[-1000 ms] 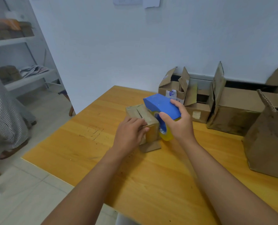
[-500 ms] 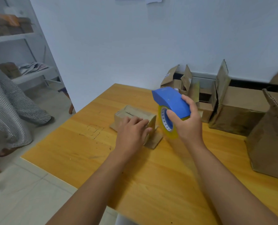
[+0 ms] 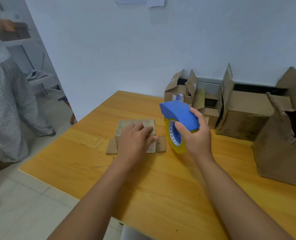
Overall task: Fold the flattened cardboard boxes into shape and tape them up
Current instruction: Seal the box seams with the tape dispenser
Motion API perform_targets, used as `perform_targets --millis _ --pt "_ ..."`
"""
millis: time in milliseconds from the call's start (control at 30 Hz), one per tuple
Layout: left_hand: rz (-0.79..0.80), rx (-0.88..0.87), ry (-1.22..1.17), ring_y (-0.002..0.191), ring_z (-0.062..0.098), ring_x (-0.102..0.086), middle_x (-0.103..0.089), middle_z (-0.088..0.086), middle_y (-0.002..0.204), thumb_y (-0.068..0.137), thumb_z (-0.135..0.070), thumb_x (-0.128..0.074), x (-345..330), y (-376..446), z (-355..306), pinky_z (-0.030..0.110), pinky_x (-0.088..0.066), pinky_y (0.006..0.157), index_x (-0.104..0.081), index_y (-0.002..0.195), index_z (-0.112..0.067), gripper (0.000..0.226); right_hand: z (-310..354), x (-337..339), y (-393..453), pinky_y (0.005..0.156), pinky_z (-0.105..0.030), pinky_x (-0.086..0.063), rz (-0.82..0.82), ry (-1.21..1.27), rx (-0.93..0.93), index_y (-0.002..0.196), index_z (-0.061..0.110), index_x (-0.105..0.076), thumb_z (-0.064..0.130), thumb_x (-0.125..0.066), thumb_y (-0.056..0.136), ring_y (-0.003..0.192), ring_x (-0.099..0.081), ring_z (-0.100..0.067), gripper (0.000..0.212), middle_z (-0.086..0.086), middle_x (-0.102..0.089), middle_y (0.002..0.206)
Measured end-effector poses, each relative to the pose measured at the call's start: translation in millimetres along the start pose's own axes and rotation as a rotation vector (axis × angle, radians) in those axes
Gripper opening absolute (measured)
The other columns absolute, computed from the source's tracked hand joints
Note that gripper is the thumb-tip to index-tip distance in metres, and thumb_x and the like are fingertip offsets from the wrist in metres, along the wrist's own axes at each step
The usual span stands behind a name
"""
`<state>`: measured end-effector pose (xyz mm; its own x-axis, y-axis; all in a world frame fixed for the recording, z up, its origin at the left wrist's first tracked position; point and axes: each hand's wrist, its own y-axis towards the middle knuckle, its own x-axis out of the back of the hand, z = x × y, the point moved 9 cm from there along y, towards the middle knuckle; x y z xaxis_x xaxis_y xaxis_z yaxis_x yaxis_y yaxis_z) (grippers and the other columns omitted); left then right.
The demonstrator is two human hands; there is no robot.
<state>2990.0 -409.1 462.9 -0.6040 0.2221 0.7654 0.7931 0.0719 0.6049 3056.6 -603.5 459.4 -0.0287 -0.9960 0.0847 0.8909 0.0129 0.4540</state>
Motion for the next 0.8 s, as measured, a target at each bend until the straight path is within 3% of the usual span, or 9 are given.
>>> perform_targets --millis 133,300,400,467,567,800 --pt "-0.014 -0.014 0.001 0.076 0.028 -0.053 -0.06 0.004 0.083 0.087 -0.045 -0.07 -1 -3 3 0.038 -0.042 0.067 -0.075 0.109 -0.014 0.038 -6 3 -4 0.072 -0.012 -0.051 -0.011 -0.01 -0.019 0.134 0.034 -0.053 0.046 -0.073 0.075 0.103 -0.052 0.017 0.064 0.033 -0.05 0.117" --pt "-0.049 0.014 0.064 0.068 0.029 -0.054 -0.06 0.005 0.074 0.086 -0.036 -0.074 0 -4 -7 0.039 -0.04 0.06 -0.076 0.095 -0.01 0.028 -16 3 -11 0.073 -0.014 -0.051 -0.024 -0.01 -0.049 0.135 0.035 -0.053 0.047 -0.073 0.075 0.103 -0.053 0.015 0.065 0.034 -0.05 0.117" --pt "-0.014 0.078 0.057 0.08 0.03 -0.055 -0.06 0.006 0.084 0.09 -0.042 -0.069 -3 -3 -4 0.039 -0.041 0.071 -0.074 0.106 -0.014 0.032 -19 2 -14 0.072 -0.009 -0.049 -0.033 -0.008 -0.043 0.134 0.034 -0.053 0.044 -0.075 0.076 0.102 -0.052 0.018 0.062 0.034 -0.05 0.116" --pt "0.039 0.127 0.004 0.09 0.027 -0.052 -0.058 0.002 0.091 0.097 -0.049 -0.056 -4 -2 1 0.039 -0.041 0.078 -0.073 0.115 -0.021 0.037 -21 3 -14 0.074 -0.007 -0.047 -0.035 -0.013 -0.04 0.134 0.033 -0.053 0.038 -0.078 0.08 0.102 -0.051 0.019 0.06 0.035 -0.049 0.117" --pt "0.122 0.206 -0.068 0.091 0.02 -0.045 -0.05 -0.006 0.089 0.103 -0.049 -0.041 -8 5 9 0.037 -0.039 0.078 -0.073 0.113 -0.03 0.039 -23 2 -15 0.073 -0.005 -0.046 -0.026 -0.025 -0.034 0.135 0.031 -0.053 0.033 -0.079 0.082 0.102 -0.05 0.02 0.06 0.035 -0.048 0.117" --pt "0.262 0.195 -0.095 0.099 0.011 -0.034 -0.045 -0.009 0.099 0.1 -0.051 -0.047 -18 7 17 0.037 -0.039 0.087 -0.058 0.137 -0.031 0.044 -24 1 -18 0.077 -0.014 -0.05 0.009 -0.042 -0.025 0.137 0.033 -0.051 0.031 -0.08 0.084 0.105 -0.052 0.014 0.06 0.036 -0.047 0.119"
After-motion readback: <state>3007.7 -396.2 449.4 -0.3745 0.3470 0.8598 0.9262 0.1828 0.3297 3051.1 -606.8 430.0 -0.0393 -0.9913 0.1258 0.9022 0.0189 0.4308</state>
